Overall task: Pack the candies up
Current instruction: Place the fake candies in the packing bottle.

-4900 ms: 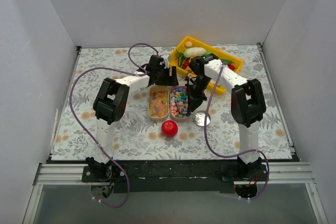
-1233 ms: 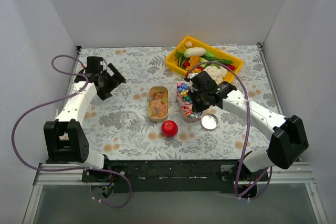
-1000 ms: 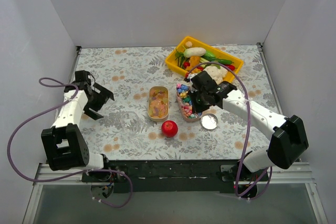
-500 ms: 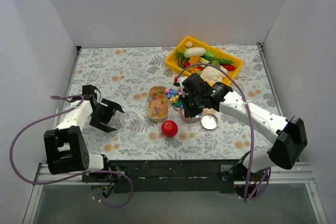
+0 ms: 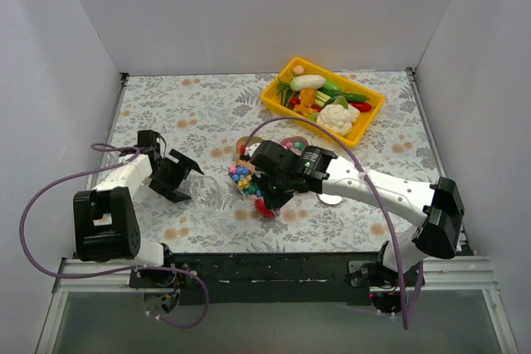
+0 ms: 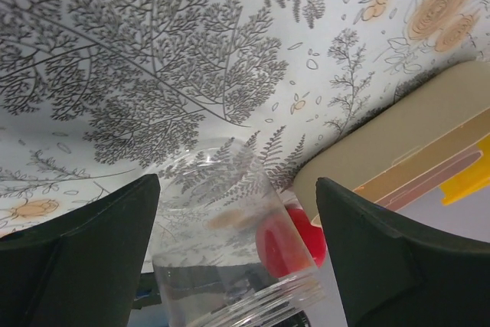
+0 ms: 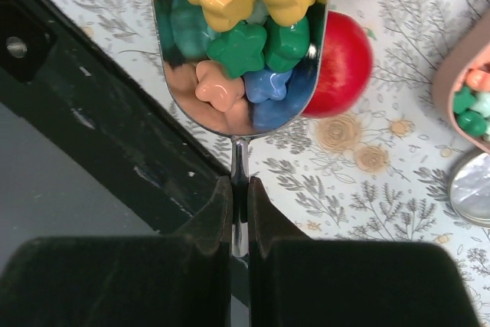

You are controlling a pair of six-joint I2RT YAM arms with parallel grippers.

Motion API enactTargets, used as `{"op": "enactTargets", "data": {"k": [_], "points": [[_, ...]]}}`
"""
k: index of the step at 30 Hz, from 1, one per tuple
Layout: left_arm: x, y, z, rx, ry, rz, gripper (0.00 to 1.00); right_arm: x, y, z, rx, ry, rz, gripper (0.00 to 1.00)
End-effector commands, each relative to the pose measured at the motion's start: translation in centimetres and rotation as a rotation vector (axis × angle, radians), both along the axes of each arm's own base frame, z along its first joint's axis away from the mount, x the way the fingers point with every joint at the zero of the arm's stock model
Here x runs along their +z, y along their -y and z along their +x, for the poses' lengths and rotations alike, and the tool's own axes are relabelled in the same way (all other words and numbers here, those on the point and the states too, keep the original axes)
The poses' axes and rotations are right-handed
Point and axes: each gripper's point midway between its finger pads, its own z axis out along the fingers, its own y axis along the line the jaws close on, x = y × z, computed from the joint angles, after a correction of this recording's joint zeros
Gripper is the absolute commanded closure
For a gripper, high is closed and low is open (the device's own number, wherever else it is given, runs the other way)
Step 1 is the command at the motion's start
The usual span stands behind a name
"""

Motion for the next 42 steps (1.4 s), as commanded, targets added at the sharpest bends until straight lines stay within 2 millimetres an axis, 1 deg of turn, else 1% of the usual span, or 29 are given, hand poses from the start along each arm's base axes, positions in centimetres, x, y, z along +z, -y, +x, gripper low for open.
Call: {"op": "enactTargets", "data": {"k": [1, 5, 11, 14, 16, 17, 18, 20, 21, 22, 23, 24, 26, 29, 30, 31, 32, 35, 38, 42], "points": [[1.5, 1.2, 1.7, -0.091, 0.125, -0.037, 0.18, 3.2, -3.2, -1.5, 0.007, 0.002, 0.057, 0.99], [1.3, 2.2, 1.3, -0.13, 0.137, -0.074, 0.19, 3.5, -4.6, -2.9, 0.044, -0.022, 0.037, 0.99], [1.3, 3.1, 1.1, -0.192, 0.182, -0.094, 0.22, 3.0, -6.0, -3.7, 0.052, -0.05, 0.043, 0.99], [1.3, 3.5, 1.2, -0.196, 0.199, -0.112, 0.24, 2.5, -6.1, -4.4, 0.068, -0.083, 0.038, 0.99], [1.3, 3.6, 1.5, -0.205, 0.216, -0.112, 0.25, 2.1, -6.0, -4.4, 0.073, -0.09, 0.016, 0.99], [1.4, 3.7, 1.6, -0.201, 0.216, -0.117, 0.25, 2.3, -5.9, -5.0, 0.09, -0.118, 0.012, 0.99], [1.5, 4.0, 1.8, -0.209, 0.231, -0.137, 0.26, 1.9, -5.9, -5.1, 0.094, -0.129, -0.006, 0.99], [1.4, 4.4, 1.9, -0.219, 0.228, -0.145, 0.28, 2.2, -5.7, -5.5, 0.107, -0.156, -0.026, 0.99], [1.5, 4.5, 2.0, -0.228, 0.234, -0.144, 0.28, 1.9, -5.7, -5.7, 0.11, -0.171, -0.042, 0.99], [1.2, 4.3, 2.1, -0.225, 0.231, -0.129, 0.28, 2.0, -5.8, -5.9, 0.111, -0.183, -0.043, 0.99], [1.2, 5.2, 1.8, -0.259, 0.232, -0.125, 0.29, 2.2, -5.9, -6.4, 0.116, -0.213, -0.042, 0.99], [1.1, 5.2, 1.7, -0.267, 0.232, -0.118, 0.29, 2.4, -6.1, -6.6, 0.118, -0.227, -0.037, 0.99], [0.8, 5.1, 1.6, -0.272, 0.231, -0.098, 0.29, 2.8, -6.4, -7.0, 0.124, -0.254, -0.028, 0.99], [0.5, 4.6, 1.6, -0.27, 0.233, -0.066, 0.29, 3.2, -6.9, -6.9, 0.131, -0.264, -0.046, 0.99], [0.4, 4.5, 1.7, -0.27, 0.233, -0.058, 0.29, 3.0, -7.4, -6.8, 0.138, -0.267, -0.062, 0.99], [0.3, 4.4, 1.6, -0.272, 0.233, -0.049, 0.29, 2.8, -7.1, -6.9, 0.137, -0.276, -0.089, 0.99], [0.3, 4.2, 1.8, -0.269, 0.235, -0.035, 0.29, 2.3, -7.1, -6.9, 0.136, -0.285, -0.112, 0.99], [0.2, 3.7, 2.1, -0.27, 0.247, 0.003, 0.29, 1.9, -7.4, -6.9, 0.127, -0.308, -0.119, 0.99], [0.1, 3.2, 2.0, -0.267, 0.249, 0.037, 0.29, 1.4, -7.3, -7.3, 0.111, -0.351, -0.131, 0.99], [0.1, 2.5, 2.0, -0.267, 0.268, 0.082, 0.29, 1.5, -7.3, -7.3, 0.101, -0.382, -0.117, 0.99]]}}
